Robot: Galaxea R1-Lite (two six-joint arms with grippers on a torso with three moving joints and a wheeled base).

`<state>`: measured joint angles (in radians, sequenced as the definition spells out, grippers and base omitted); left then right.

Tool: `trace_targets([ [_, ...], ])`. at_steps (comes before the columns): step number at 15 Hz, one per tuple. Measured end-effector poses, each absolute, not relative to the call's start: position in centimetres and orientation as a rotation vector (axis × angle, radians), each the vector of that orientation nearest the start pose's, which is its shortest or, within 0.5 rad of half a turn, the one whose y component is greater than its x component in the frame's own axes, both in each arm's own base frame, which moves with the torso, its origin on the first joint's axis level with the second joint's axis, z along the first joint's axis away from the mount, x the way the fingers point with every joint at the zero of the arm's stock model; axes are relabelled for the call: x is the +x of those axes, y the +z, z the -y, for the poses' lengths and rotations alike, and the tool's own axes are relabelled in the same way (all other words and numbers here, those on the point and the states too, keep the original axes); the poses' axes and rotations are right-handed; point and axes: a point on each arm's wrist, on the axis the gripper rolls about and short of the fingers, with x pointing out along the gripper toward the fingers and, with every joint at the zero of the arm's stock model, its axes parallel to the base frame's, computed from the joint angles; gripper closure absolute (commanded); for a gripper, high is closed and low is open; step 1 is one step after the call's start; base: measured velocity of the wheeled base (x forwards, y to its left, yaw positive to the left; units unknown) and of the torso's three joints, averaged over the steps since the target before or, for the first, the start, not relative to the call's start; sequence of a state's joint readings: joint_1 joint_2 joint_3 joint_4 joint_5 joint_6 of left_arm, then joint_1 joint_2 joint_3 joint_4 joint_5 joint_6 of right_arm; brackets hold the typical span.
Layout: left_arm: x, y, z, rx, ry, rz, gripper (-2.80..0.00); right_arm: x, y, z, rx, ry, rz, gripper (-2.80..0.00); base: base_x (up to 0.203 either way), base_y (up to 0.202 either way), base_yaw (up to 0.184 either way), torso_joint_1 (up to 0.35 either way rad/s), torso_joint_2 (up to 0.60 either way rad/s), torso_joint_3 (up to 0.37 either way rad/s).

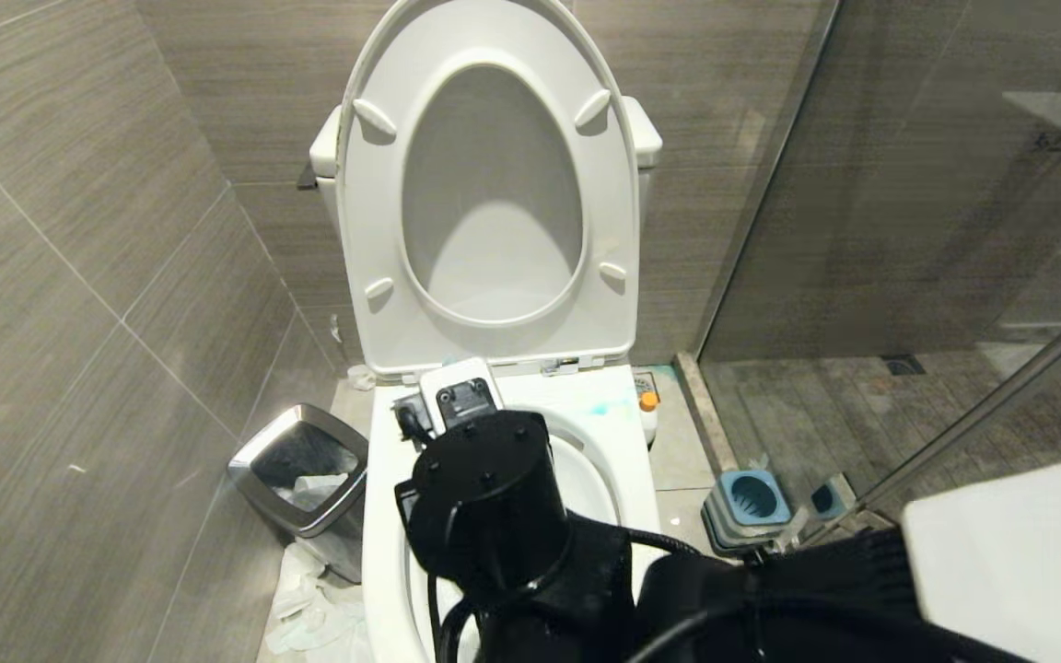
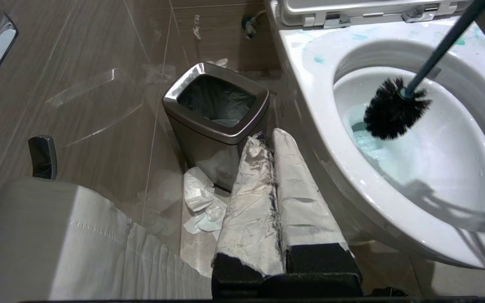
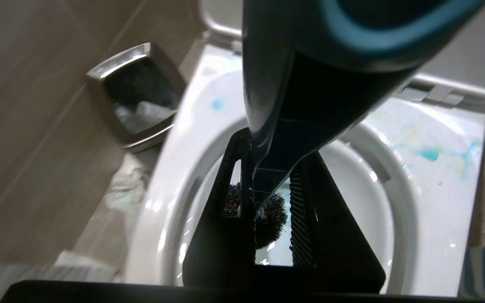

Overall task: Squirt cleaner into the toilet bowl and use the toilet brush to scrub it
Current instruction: Scrub the toilet bowl

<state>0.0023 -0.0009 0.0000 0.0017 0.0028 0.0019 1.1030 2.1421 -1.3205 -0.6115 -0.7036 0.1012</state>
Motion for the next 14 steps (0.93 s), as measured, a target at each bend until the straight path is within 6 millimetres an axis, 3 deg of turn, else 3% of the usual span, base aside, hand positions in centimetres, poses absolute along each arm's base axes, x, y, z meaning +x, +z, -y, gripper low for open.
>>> trace_targets([
  [3, -2.3, 7.5, 0.0, 0.002, 0.004, -0.001, 0.0, 25.7, 13.8, -37.4, -0.117, 0.312, -0.151, 0.0, 0.0, 0.0, 0.0, 0.0, 0.0, 0.0],
  [7, -2.3, 7.5, 0.0, 0.002, 0.005, -0.001, 0.0, 29.4, 10.8, -37.2, -0.143, 0.258, -0.181, 0.0, 0.0, 0.0, 0.0, 0.0, 0.0, 0.0],
  [12, -2.3, 7.5, 0.0, 0.002, 0.004, -0.001, 0.0, 31.4, 6.3, -38.4, -0.177, 0.24, -0.217, 0.0, 0.0, 0.0, 0.0, 0.0, 0.0, 0.0],
  [14, -2.3, 7.5, 0.0, 0.002, 0.005, -0.001, 0.0, 31.4, 6.0, -38.6, -0.195, 0.242, -0.217, 0.0, 0.0, 0.0, 0.0, 0.0, 0.0, 0.0],
])
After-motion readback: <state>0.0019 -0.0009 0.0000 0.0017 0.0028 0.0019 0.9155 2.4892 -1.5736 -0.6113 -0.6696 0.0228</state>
